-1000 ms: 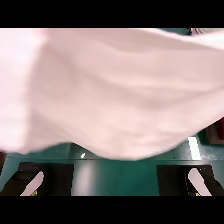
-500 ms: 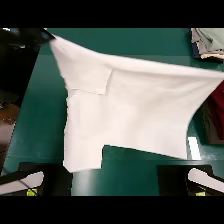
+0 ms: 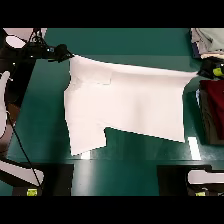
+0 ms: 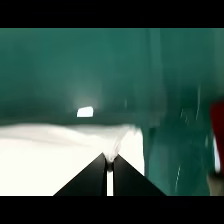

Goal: Fold the shirts.

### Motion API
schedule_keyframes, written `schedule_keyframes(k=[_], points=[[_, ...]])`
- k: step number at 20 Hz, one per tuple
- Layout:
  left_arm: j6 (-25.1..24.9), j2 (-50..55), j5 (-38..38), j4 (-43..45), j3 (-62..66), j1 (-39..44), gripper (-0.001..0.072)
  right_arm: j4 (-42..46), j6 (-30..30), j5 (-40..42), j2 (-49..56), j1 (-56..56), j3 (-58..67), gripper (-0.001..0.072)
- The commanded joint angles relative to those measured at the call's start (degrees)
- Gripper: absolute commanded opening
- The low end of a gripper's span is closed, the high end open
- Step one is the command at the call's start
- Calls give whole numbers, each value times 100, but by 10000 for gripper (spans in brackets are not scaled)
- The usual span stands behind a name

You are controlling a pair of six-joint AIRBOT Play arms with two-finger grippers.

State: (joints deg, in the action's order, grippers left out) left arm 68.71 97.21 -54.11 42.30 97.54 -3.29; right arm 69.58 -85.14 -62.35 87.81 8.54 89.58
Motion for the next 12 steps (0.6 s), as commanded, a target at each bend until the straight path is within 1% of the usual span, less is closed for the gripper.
schedule_keyframes(k=[1,2,4,5,7,12], points=[[-527,127,232,-13,-4,-2,27,153,-33,1276,103,-337,-17,15],[-564,127,79,164,-4,-2,26,275,-33,1239,103,-396,-17,15],[-568,127,-431,815,-11,-2,26,638,-33,833,103,-535,-50,15],[-568,125,-671,1080,-55,-2,26,859,-37,643,66,-597,-188,15],[-557,125,-1008,1464,-262,-2,26,981,-44,584,-79,-669,-713,15],[-568,127,-977,1491,-986,-2,27,946,-101,881,-474,-826,-2057,16]])
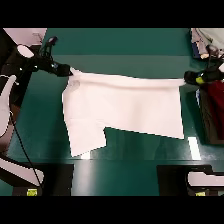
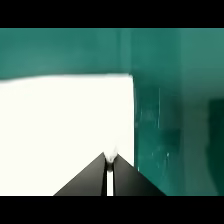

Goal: Fold the shirts.

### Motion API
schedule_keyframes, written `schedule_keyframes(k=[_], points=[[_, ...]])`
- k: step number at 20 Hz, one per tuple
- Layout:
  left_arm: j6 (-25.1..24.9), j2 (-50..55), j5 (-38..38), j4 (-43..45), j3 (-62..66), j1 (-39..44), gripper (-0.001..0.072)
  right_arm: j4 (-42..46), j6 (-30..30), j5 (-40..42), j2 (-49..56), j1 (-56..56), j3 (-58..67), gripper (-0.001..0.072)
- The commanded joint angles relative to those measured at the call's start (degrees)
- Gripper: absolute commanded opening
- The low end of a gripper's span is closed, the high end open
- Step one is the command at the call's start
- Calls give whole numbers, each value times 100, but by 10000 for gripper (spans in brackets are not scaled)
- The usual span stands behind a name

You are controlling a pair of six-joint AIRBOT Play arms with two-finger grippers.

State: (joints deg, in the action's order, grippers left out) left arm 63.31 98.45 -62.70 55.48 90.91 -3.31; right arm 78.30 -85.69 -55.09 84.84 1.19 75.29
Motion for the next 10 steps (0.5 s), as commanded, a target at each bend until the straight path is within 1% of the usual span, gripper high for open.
schedule_keyframes(k=[1,3,4,5,6,7,10], points=[[-26,2,-138,175,-378,-2,27,74,-107,234,-229,-138,-776,17],[-4,0,-208,188,-382,-2,29,74,-192,278,-275,-144,-901,18],[323,-2,-350,232,-378,-2,306,55,-479,229,-284,-142,-929,31],[520,-2,-494,321,-376,-9,577,-85,-516,175,-317,-122,-920,193],[671,-20,-699,450,-376,-39,533,-254,-516,103,-378,-70,-920,334],[697,-50,-988,575,-378,-105,502,-415,-511,-37,-470,-4,-920,334],[793,-310,-1888,595,-468,-483,501,-533,-219,-632,-984,236,-922,327]])
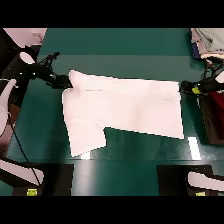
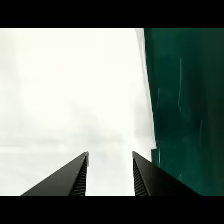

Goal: Fold the shirts.

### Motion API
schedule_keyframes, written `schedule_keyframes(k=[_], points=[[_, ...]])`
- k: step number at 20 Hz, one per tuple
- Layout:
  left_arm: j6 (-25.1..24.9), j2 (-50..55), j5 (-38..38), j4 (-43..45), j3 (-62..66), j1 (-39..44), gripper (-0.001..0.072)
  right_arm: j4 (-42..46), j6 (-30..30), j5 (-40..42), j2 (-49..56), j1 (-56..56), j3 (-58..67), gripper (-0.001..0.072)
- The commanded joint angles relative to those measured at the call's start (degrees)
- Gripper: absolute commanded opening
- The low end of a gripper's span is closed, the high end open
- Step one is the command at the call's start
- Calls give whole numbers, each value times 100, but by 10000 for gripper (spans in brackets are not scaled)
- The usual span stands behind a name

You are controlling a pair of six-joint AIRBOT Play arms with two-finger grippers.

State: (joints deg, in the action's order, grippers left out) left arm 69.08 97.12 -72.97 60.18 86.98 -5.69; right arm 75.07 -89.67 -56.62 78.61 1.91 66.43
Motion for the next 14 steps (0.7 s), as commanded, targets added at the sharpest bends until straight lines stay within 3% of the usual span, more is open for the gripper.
schedule_keyframes(k=[1,5,9,14], points=[[249,-398,-946,127,-310,-356,501,-214,313,-678,-588,210,-37,326],[249,-1923,-483,175,-2481,-566,501,-210,688,-1233,-1399,247,-37,326],[249,-3226,15,146,-4562,-564,501,-210,726,-1180,-1875,205,-37,326],[-114,-3735,514,-76,-5442,-564,501,-210,726,-1235,-1976,208,-37,326]])
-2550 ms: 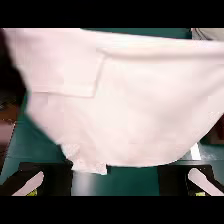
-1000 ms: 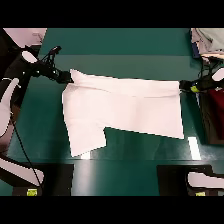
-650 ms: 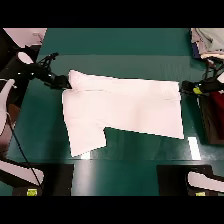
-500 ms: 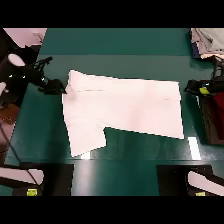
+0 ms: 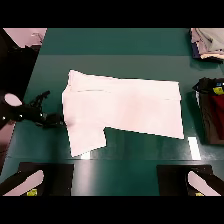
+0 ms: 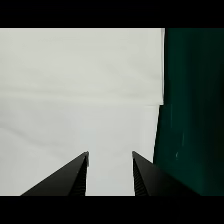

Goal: Fold the shirts.

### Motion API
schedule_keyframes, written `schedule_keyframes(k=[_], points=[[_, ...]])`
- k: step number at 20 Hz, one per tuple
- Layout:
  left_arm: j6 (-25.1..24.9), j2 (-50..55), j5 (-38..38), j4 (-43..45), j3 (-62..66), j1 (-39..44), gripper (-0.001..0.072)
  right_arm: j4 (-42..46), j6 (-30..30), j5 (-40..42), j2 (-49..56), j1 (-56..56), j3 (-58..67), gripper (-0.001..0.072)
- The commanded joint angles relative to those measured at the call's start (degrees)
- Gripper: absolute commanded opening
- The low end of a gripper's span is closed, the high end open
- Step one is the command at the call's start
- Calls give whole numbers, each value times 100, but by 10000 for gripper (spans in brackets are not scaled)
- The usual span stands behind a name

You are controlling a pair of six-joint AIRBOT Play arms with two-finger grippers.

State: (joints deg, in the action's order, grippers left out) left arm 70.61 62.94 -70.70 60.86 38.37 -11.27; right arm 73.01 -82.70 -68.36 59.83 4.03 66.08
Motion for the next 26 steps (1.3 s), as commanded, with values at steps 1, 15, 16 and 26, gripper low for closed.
schedule_keyframes(k=[1,15,16,26], points=[[-382,-317,304,-291,-662,-7,501,-9,28,-74,-98,-7,-2,326],[-603,-317,1075,-1099,-942,557,26,-2,37,-1062,-107,374,-66,326],[-605,-319,955,-1099,-894,557,27,-2,85,-1213,-131,542,-197,326],[-614,-319,555,-1226,-581,557,26,-1381,1410,-975,-190,3060,-3532,395]])
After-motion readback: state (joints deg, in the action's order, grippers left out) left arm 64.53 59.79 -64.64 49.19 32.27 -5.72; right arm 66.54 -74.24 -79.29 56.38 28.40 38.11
